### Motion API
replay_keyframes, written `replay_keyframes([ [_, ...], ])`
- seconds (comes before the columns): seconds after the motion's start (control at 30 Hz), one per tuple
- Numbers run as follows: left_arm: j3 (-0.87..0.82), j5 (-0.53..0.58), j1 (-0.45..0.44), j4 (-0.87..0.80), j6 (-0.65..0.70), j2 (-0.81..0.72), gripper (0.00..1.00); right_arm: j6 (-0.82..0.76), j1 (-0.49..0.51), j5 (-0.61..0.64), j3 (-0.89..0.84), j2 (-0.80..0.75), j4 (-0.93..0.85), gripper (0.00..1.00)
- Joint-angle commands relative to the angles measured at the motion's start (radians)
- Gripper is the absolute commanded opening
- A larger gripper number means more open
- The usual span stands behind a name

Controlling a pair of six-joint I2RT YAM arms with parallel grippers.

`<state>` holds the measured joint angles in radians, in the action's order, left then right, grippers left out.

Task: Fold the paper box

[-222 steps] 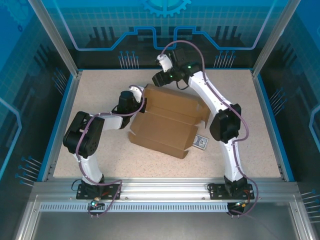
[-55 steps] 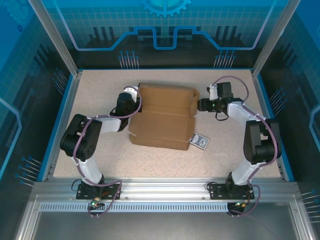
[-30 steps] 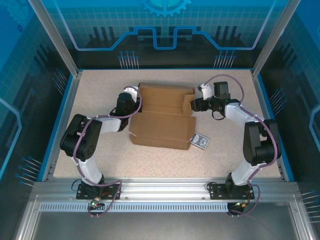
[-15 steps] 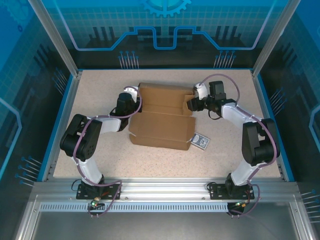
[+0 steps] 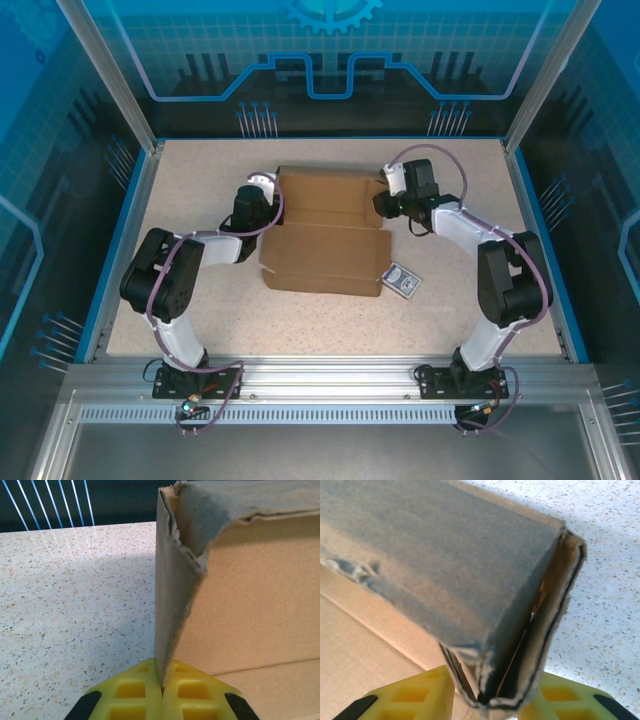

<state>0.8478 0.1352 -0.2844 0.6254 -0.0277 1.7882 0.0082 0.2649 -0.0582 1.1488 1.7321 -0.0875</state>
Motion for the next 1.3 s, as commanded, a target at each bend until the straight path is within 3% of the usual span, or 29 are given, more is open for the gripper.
replay_keyframes([
  [0.0,-0.009,-0.031,-0.006,0.012,-0.018,-0.025,0.0,0.024,0.027,0.061,0.032,0.019,0.022,0.35],
  [0.57,-0.007,-0.032,-0.006,0.012,-0.018,-0.024,0.0,0.122,0.101,0.455,0.1,0.078,-0.048,0.17],
  [0.8,-0.009,-0.031,-0.006,0.013,-0.018,-0.024,0.0,0.141,0.136,0.619,0.132,0.116,-0.094,0.15],
  [1.1,-0.012,-0.031,-0.006,0.016,-0.02,-0.024,0.0,0.208,0.143,0.697,0.187,0.147,-0.179,0.13],
  [1.27,-0.011,-0.031,-0.006,0.014,-0.02,-0.025,0.0,0.223,0.143,0.652,0.183,0.146,-0.175,0.15],
])
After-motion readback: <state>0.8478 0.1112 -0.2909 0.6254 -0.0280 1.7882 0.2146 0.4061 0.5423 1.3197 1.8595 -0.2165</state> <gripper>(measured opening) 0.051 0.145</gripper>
